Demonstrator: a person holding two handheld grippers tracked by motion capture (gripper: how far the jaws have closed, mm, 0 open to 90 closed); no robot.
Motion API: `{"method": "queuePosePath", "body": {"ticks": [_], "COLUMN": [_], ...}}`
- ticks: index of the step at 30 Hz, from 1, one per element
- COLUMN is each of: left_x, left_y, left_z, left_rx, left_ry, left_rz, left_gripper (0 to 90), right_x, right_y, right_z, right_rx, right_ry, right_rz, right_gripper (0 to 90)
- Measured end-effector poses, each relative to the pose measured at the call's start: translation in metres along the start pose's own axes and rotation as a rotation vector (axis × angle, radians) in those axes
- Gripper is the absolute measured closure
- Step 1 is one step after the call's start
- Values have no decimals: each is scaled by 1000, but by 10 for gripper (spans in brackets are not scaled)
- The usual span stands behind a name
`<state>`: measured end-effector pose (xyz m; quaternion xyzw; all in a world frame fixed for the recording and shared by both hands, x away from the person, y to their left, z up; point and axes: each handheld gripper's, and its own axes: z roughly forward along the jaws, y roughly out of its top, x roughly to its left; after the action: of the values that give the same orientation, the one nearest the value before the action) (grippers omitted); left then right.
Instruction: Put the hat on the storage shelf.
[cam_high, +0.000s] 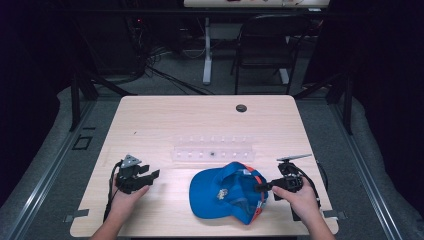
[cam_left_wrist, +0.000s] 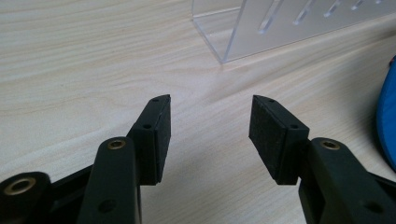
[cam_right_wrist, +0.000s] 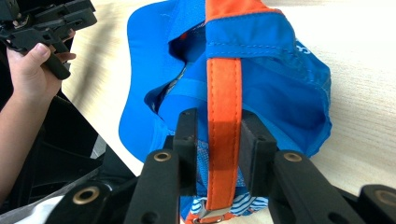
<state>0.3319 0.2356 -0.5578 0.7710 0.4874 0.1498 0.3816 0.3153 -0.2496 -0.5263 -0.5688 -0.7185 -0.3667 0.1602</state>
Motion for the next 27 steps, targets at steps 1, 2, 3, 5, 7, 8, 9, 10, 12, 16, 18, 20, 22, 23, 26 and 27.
{"method": "queuePosePath", "body": {"ticks": [1, 2, 3, 5, 7, 8, 9, 10, 12, 16, 18, 20, 22, 23, 26, 27], "left_x": [0, 0, 0, 0, 0, 0, 0, 0, 0, 0, 0, 0, -1, -1, -1, -1], "left_y": [0, 0, 0, 0, 0, 0, 0, 0, 0, 0, 0, 0, 0, 0, 0, 0], "left_z": [0, 0, 0, 0, 0, 0, 0, 0, 0, 0, 0, 0, 1, 1, 0, 0], "left_rx": [0, 0, 0, -1, -1, -1, 0, 0, 0, 0, 0, 0, 0, -1, 1, 2], "left_ry": [1, 1, 1, 1, 1, 2, 1, 2, 2, 2, 3, 1, 5, 2, 2, 4], "left_rz": [0, -1, -2, -1, -2, -1, -1, -2, -1, -4, -3, -2, -1, -1, 0, 0], "left_gripper": [492, 492, 492, 492, 492, 492, 492, 492, 492, 492, 492, 492, 492, 492, 492, 492], "right_x": [0, 0, 1, 2, 4, 5, 6, 7, 9, 11, 14, 15, 17, 19, 22, 23], "right_y": [0, 0, 1, 1, 1, 2, 2, 2, 3, 5, 7, 7, 9, 10, 11, 12], "right_z": [0, 0, -1, -3, -4, -4, -5, -6, -7, -9, -11, -11, -12, -13, -13, -14], "right_rx": [-1, -1, 1, 5, 10, 11, 19, 19, 14, 16, 39, 38, 59, 63, 58, 66], "right_ry": [3, 3, 5, -3, -6, -11, -14, -20, -44, -70, -78, -80, -91, -99, -110, -112], "right_rz": [2, 2, 2, 8, 14, 18, 16, 15, 22, 35, 42, 51, 46, 40, 41, 39], "right_gripper": [718, 718, 726, 745, 762, 765, 766, 766, 768, 768, 769, 770, 770, 770, 770, 770]}}
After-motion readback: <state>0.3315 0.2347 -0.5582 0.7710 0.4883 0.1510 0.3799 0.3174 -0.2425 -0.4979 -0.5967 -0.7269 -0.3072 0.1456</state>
